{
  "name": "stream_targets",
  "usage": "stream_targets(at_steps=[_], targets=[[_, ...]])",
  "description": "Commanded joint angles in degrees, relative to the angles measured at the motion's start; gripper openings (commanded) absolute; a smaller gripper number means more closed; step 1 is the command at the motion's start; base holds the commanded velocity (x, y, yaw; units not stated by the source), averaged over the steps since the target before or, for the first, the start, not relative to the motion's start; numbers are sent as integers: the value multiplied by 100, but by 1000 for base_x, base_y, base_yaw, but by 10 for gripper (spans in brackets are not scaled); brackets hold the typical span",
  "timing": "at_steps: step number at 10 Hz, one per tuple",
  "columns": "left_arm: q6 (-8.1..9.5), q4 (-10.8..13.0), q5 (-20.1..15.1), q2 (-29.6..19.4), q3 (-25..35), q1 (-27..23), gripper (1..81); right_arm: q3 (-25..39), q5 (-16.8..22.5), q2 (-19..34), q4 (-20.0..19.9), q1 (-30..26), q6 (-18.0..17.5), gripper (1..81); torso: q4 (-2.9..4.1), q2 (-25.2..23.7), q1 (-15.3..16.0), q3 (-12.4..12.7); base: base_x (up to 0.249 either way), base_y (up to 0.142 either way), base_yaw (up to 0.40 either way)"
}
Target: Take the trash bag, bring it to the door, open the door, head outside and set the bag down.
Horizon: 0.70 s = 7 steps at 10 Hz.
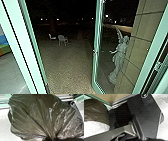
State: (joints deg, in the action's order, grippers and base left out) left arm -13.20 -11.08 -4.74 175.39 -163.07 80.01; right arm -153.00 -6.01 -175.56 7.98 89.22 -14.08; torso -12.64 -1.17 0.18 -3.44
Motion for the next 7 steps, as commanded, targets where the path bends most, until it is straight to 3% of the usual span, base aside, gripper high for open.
stream_targets(at_steps=[1, 7], targets=[[-7, 45, -326, 6, -23, -332, 10, 35, 276, -52, 62, -207, 19, 811, 0, 0, 0, 0, 0, -122, 0], [2, 36, -255, 6, -23, -314, 10, 17, 205, -43, 63, -172, 19, 811, 0, 0, 0, 0, 0, -114, 0]])
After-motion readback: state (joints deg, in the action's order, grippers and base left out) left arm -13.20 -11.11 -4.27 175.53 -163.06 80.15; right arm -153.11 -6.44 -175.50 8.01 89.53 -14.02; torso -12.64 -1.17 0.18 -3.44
